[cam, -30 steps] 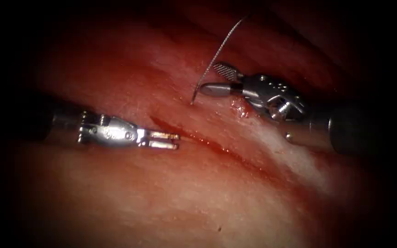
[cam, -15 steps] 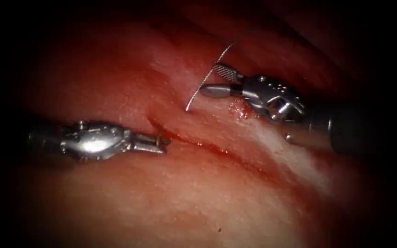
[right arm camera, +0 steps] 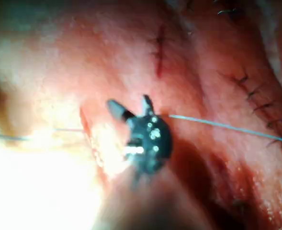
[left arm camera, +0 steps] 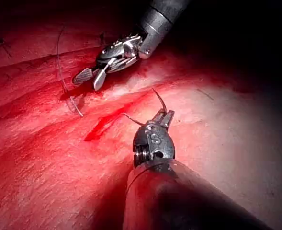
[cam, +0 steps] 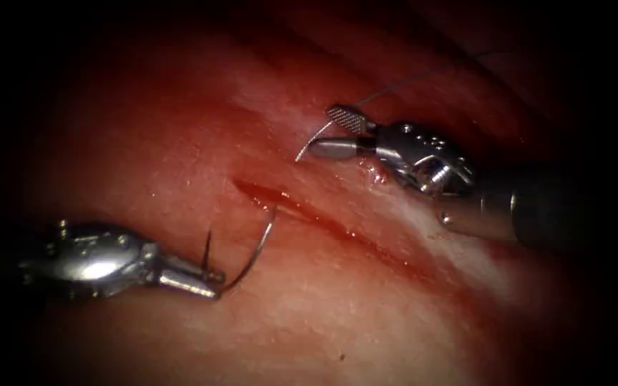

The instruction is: Wound Closure

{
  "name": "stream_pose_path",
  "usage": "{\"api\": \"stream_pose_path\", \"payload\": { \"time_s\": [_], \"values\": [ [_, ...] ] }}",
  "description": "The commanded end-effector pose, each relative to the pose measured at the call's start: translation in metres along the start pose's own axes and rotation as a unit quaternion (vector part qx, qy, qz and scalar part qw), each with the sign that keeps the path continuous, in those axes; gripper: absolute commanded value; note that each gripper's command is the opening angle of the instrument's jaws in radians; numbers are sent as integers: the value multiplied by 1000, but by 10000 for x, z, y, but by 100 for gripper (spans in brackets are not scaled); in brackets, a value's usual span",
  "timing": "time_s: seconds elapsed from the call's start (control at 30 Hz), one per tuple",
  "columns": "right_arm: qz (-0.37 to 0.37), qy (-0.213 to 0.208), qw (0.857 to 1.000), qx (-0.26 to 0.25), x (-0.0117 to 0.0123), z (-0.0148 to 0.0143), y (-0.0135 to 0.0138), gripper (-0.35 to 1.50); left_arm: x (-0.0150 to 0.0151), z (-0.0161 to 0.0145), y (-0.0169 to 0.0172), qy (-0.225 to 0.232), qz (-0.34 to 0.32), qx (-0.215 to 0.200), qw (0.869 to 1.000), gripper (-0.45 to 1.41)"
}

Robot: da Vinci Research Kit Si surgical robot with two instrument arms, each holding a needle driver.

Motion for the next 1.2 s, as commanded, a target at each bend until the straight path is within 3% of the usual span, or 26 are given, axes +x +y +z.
{"api": "stream_pose_path", "payload": {
  "time_s": [0.03, 0.17, 0.33, 0.4, 0.63, 0.7, 0.83, 0.87, 1.0, 1.2],
  "values": [
    [6, -1, 1000, 4, 1, 4, -1, 66, -2, 5, -1, 0, 17, 8, 1000, -45],
    [33, -6, 999, 0, 8, -1, -5, 51, 14, 0, -9, -4, 87, 50, 995, -45],
    [81, -44, 996, -9, 20, -12, -13, 38, 41, 0, -33, 16, 178, 136, 974, -45],
    [101, -62, 993, -14, 25, -18, -18, 7, 50, 4, -40, 27, 214, 173, 961, -45],
    [151, -74, 986, -19, 33, -24, -28, 2, 61, 16, -45, 22, 291, 219, 931, -45],
    [169, -78, 982, -18, 39, -28, -31, 12, 59, 25, -46, 14, 316, 225, 922, -45],
    [190, -88, 978, -2, 43, -31, -37, 71, 47, 41, -51, 2, 336, 238, 911, -45],
    [199, -93, 976, 7, 43, -32, -40, 85, 38, 51, -56, -9, 348, 252, 903, -45],
    [214, -97, 972, 12, 48, -33, -43, 80, 14, 71, -66, -43, 367, 274, 888, -45],
    [231, -100, 968, 12, 50, -40, -41, 80, -6, 75, -77, -68, 374, 289, 879, -45]
  ]
}}
